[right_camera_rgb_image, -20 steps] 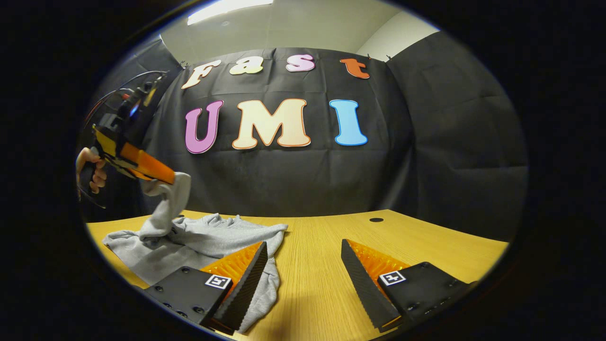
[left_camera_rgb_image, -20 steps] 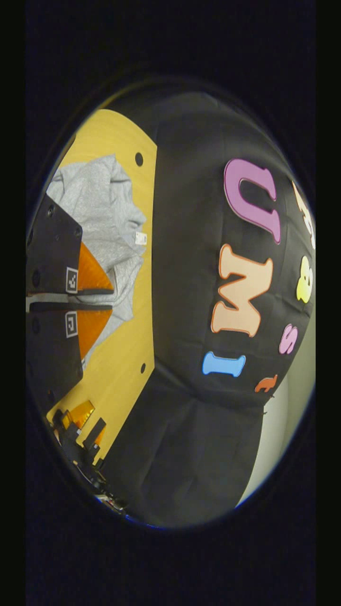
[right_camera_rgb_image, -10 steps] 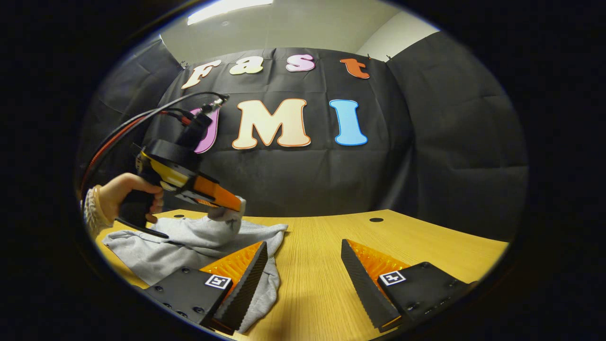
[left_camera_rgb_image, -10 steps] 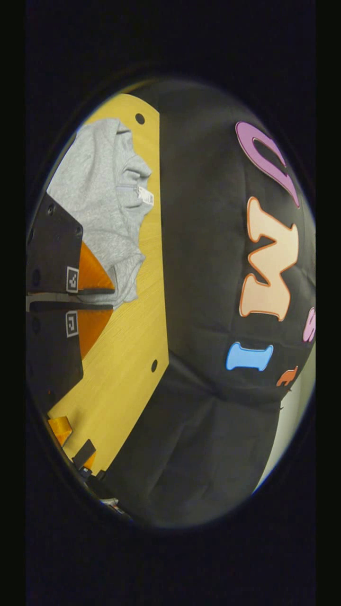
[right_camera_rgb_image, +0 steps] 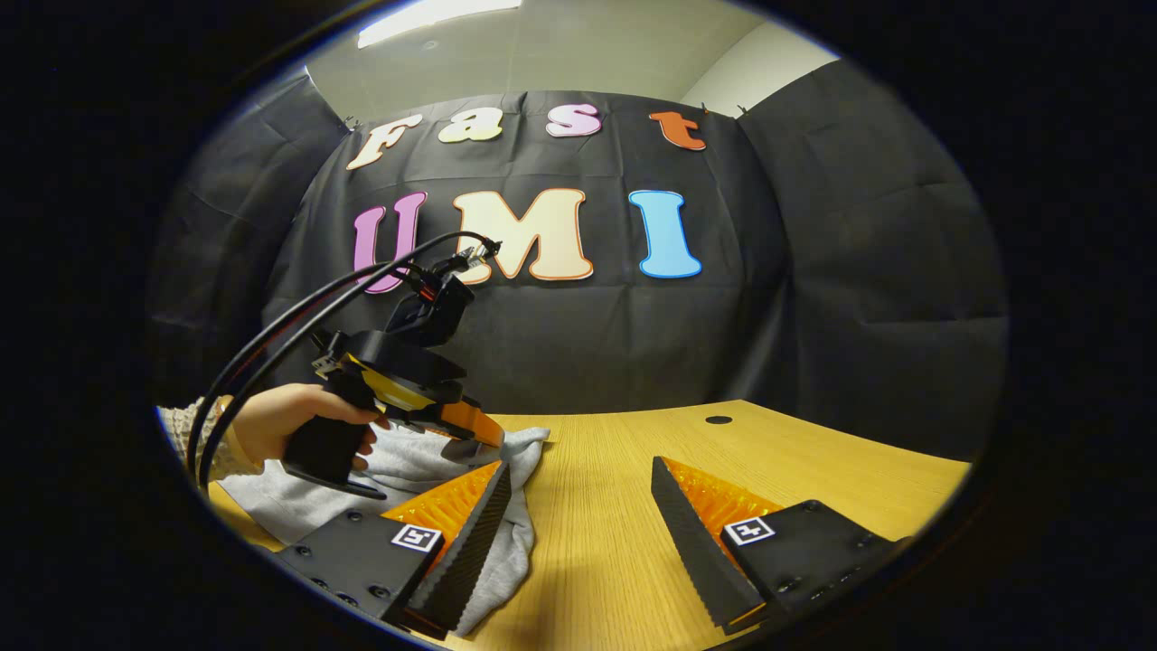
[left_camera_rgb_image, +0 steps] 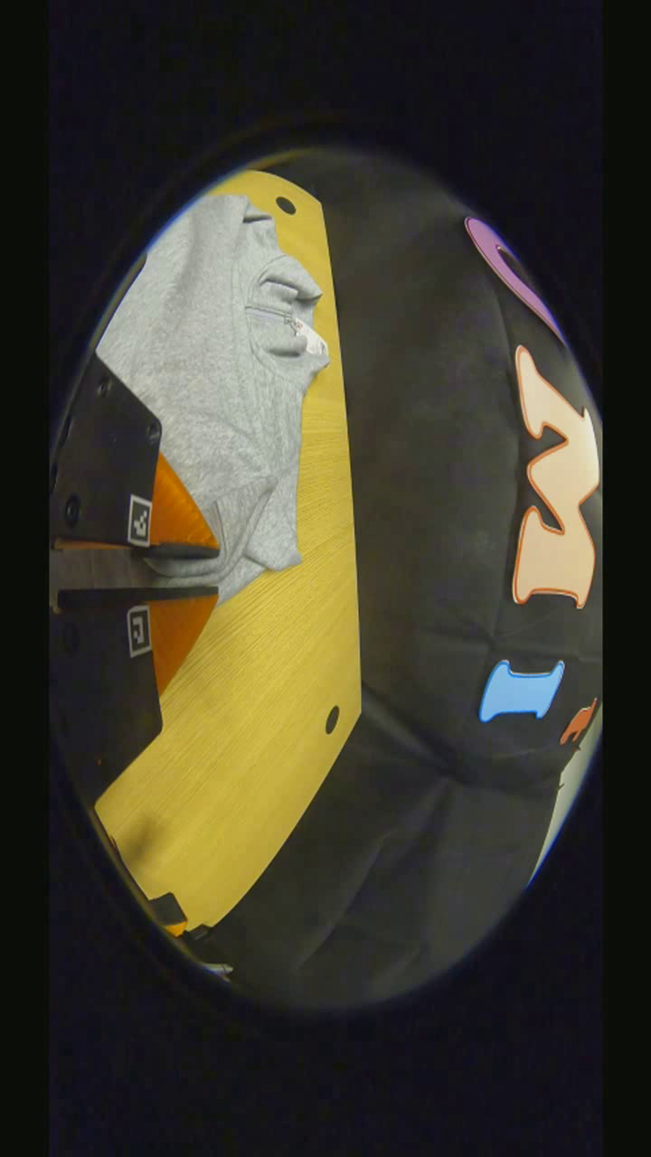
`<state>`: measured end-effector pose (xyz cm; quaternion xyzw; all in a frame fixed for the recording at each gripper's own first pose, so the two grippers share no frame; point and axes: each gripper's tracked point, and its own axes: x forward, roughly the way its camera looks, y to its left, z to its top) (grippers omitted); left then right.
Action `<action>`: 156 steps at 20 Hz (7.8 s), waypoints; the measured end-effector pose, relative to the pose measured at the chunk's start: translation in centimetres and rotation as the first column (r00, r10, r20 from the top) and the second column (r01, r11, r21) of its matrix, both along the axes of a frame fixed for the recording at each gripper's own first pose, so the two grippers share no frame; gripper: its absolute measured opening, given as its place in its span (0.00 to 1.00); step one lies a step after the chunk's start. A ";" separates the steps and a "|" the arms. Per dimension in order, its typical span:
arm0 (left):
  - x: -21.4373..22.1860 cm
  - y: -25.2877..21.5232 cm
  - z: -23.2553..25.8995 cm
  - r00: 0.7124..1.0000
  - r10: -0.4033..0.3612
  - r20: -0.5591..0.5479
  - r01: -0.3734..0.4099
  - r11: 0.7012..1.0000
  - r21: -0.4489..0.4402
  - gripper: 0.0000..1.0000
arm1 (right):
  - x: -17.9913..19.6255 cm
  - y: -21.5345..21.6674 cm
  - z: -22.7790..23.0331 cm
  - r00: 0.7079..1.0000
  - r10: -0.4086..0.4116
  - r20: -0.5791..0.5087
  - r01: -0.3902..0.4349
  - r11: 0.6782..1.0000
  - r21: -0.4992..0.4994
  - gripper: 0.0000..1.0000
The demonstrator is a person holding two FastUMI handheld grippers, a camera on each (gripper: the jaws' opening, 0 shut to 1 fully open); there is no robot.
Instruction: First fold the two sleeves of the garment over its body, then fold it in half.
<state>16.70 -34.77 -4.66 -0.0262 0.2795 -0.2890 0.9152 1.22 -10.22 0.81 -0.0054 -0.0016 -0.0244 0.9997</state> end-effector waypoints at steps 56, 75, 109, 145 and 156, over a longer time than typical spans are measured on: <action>-23.1 38.4 -6.2 0.959 0.263 -0.103 -0.220 0.924 0.312 0.96 | -6.2 10.2 -10.9 0.685 0.237 -0.689 -0.337 0.941 -0.012 0.94; -23.4 35.4 -6.4 0.968 0.213 -0.137 -0.180 0.959 0.218 0.17 | -7.0 12.5 -11.3 0.654 0.331 -0.680 -0.394 0.917 0.066 0.17; -4.5 32.4 10.9 0.896 0.416 0.153 -0.382 0.900 -0.208 0.02 | 12.5 15.0 1.7 0.864 0.285 -0.415 -0.294 0.955 0.043 0.05; 1.6 34.6 12.4 0.707 0.582 0.402 -0.568 0.806 -0.166 0.93 | 15.5 14.6 5.8 0.942 0.313 -0.117 -0.303 0.948 0.096 0.97; -9.7 37.4 9.9 0.611 0.627 0.483 -0.594 0.767 -0.244 0.90 | 4.9 11.7 4.2 0.984 0.158 0.083 -0.161 0.986 0.031 0.97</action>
